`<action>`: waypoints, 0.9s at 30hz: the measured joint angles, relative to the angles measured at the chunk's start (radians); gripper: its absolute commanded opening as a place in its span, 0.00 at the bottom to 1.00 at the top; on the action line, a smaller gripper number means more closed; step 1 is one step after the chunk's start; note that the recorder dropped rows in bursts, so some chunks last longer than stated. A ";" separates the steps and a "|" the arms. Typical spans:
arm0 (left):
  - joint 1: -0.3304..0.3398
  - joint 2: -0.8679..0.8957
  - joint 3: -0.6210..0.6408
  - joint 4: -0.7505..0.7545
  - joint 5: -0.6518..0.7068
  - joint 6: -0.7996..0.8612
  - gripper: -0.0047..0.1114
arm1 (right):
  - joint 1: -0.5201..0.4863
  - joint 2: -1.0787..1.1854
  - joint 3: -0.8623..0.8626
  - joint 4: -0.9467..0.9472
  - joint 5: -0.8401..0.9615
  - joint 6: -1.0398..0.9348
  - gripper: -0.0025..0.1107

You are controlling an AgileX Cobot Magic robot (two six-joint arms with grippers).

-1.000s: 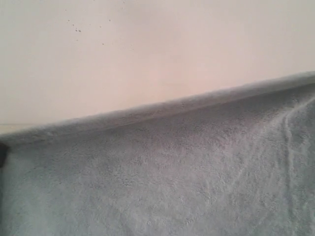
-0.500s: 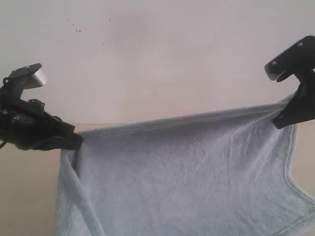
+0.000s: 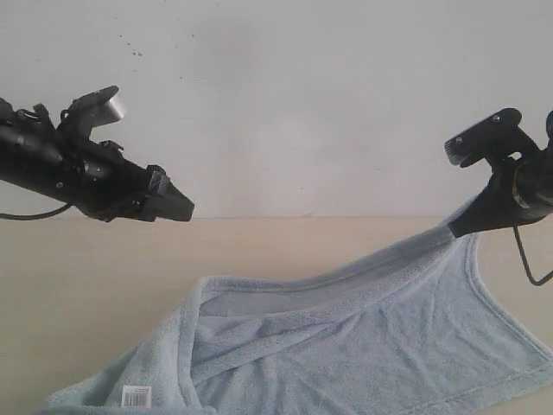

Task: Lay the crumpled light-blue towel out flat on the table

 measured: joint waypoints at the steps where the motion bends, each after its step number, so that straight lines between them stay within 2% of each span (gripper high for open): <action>1: 0.000 -0.024 0.000 0.010 0.052 0.006 0.49 | 0.000 0.000 0.000 0.013 0.015 0.000 0.03; 4: 0.000 -0.154 0.052 0.071 0.143 0.003 0.49 | -0.001 0.000 0.000 0.055 0.028 -0.037 0.03; 7: -0.026 -0.262 0.169 0.117 0.147 -0.002 0.49 | -0.001 0.000 0.000 0.066 0.028 -0.048 0.03; 9: -0.093 -0.294 0.255 0.185 0.119 -0.019 0.50 | -0.002 0.000 0.000 0.079 0.028 -0.050 0.03; 11: -0.176 -0.287 0.305 0.317 0.074 -0.076 0.50 | -0.002 0.000 0.000 0.095 0.028 -0.052 0.03; 12: -0.230 -0.277 0.313 0.408 0.049 -0.119 0.50 | -0.002 0.000 0.000 0.102 0.028 -0.052 0.03; 18: -0.339 -0.212 0.313 0.543 0.016 -0.162 0.50 | -0.004 0.000 0.000 0.106 0.028 -0.052 0.03; 23: -0.399 -0.142 0.313 0.641 -0.017 -0.204 0.50 | -0.006 0.000 0.000 0.114 0.025 -0.054 0.03; 27: -0.417 -0.100 0.313 0.673 -0.019 -0.224 0.50 | -0.006 0.000 0.000 0.130 0.019 -0.057 0.03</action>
